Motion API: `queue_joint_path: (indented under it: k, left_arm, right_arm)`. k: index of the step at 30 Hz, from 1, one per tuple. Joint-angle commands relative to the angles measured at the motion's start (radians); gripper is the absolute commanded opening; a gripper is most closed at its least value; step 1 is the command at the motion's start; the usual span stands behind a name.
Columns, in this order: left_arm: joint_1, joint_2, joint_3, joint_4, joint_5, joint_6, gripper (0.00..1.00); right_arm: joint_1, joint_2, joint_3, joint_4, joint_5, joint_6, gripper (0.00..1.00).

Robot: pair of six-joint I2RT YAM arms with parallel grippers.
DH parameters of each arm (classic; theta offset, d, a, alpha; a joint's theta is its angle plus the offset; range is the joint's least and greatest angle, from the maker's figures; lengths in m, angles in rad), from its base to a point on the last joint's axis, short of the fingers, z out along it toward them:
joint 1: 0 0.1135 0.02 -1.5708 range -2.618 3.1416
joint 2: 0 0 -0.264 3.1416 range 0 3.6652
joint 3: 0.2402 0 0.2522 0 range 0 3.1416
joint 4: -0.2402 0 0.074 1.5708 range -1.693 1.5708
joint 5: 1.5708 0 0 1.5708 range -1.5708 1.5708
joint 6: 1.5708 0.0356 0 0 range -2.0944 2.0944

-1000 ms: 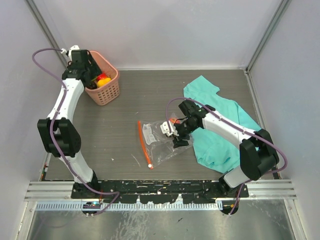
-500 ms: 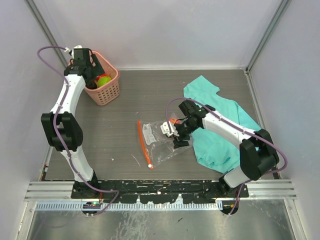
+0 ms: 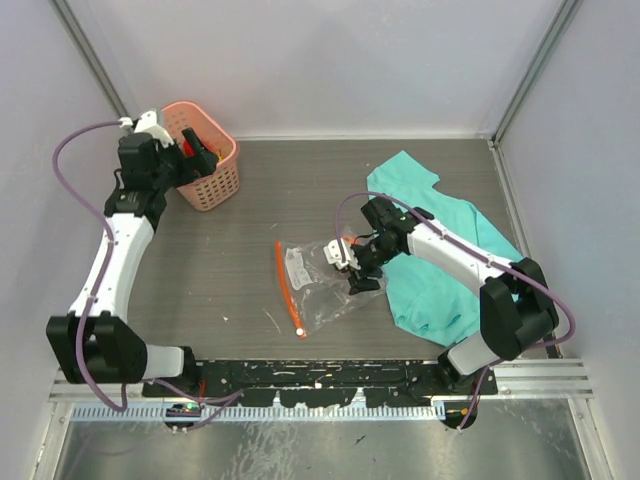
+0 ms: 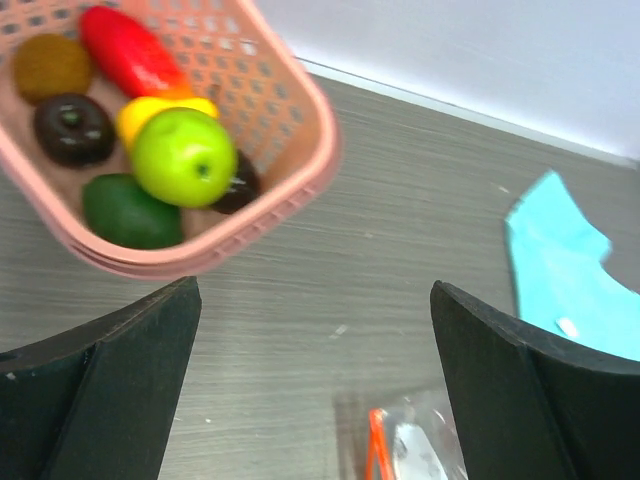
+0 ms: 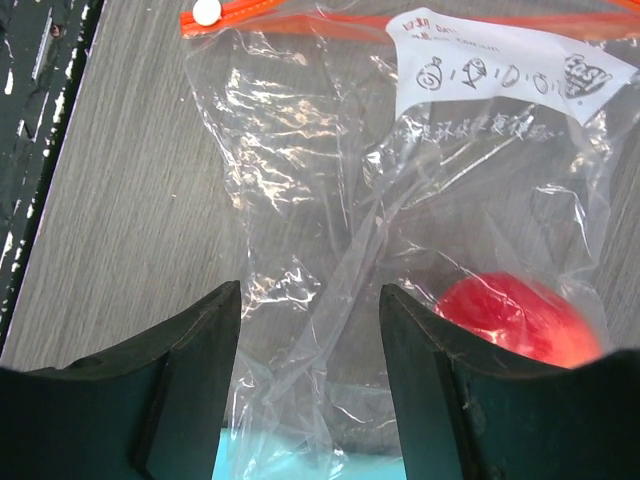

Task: Open the zip-top bag and remove the fake food
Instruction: Place the fake fruit in the bin, then pick up the fake fruit from the zipper food storage bag.

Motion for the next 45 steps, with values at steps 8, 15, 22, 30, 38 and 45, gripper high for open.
queue_joint_path:
  k: [8, 15, 22, 30, 38, 45]
  left_arm:
    - [0.003, -0.364, -0.374, 0.251, 0.562, -0.207, 0.98]
    - [-0.072, -0.579, -0.718, 0.440, 0.612, -0.408, 0.99]
    - [-0.261, -0.781, -0.903, 0.438, 0.485, -0.452, 0.99]
    - [-0.388, -0.861, -1.067, 0.561, 0.398, -0.558, 1.00]
    - [-0.460, -0.847, -1.137, 0.575, 0.305, -0.572, 0.97]
    - [-0.464, -0.786, -1.157, 0.573, 0.262, -0.581, 0.88]
  right_arm:
    - [-0.171, -0.077, 0.047, -0.043, -0.142, -0.044, 0.63]
    - [-0.261, -0.083, 0.053, -0.046, -0.173, -0.048, 0.63]
    - [-0.288, -0.075, 0.093, -0.039, -0.145, -0.012, 0.63]
    - [-0.288, -0.021, 0.197, -0.084, -0.126, 0.020, 0.63]
    - [-0.289, -0.016, 0.125, 0.065, -0.043, 0.157, 0.63]
    - [-0.293, -0.011, 0.059, 0.235, 0.050, 0.292, 0.63]
